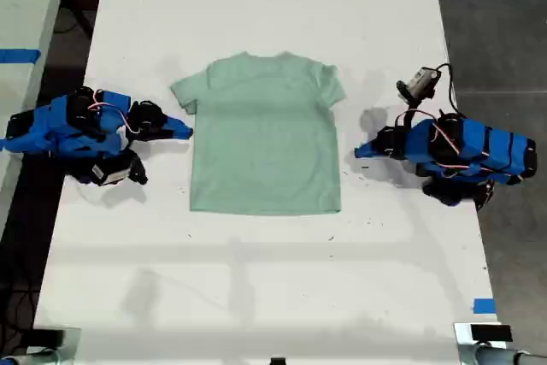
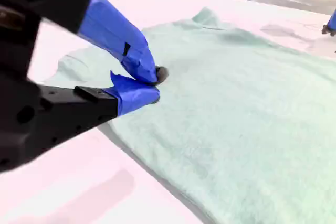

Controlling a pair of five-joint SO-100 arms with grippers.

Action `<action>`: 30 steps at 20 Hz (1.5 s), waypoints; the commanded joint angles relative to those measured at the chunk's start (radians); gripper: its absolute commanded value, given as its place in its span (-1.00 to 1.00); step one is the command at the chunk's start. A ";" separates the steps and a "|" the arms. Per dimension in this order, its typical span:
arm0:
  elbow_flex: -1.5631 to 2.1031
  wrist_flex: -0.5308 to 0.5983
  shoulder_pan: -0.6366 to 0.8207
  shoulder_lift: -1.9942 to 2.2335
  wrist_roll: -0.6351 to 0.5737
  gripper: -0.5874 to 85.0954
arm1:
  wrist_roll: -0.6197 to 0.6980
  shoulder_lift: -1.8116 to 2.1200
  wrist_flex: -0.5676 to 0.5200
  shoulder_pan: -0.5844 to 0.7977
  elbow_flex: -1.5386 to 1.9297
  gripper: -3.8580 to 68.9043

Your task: Fold t shirt

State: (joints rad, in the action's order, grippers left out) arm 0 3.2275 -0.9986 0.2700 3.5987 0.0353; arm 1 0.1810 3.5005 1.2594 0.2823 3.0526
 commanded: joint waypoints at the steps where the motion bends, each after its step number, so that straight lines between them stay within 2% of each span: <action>1: 0.015 0.023 0.006 0.008 0.015 -0.99 | -0.008 0.005 0.008 0.000 0.054 -0.85; 9: 0.015 0.023 0.006 0.008 0.017 -0.99 | -0.011 0.005 0.009 -0.002 0.054 -0.85; 14: 0.015 0.025 0.018 0.008 0.017 -0.99 | 0.081 -0.002 -0.018 0.003 -0.066 -0.85; 16: 0.015 0.026 0.023 0.008 0.017 -0.99 | 0.132 -0.118 0.064 0.077 -0.281 -0.85; 18: 0.015 0.026 0.023 0.008 0.017 -0.99 | 0.212 -0.396 0.129 0.181 -0.538 -0.85; 19: 0.015 0.026 0.023 0.008 0.017 -0.99 | 0.256 -0.532 0.146 0.227 -0.653 -0.78; 20: 0.015 0.026 0.023 0.008 0.017 -0.99 | 0.298 -0.655 0.160 0.267 -0.759 -0.71; 23: 0.015 0.026 0.020 0.008 0.017 -0.99 | 0.440 -1.011 0.198 0.413 -1.043 -0.35; 25: 0.015 0.028 0.020 0.008 0.017 -0.99 | 0.520 -1.232 0.213 0.512 -1.218 -0.24; 30: 0.015 0.028 0.015 0.008 0.017 -0.99 | 0.640 -1.720 0.204 0.673 -1.609 -0.18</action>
State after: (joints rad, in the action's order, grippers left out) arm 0 3.2275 -0.9971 0.2730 3.5987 0.0353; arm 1 0.7762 1.9067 1.4650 0.8989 1.6199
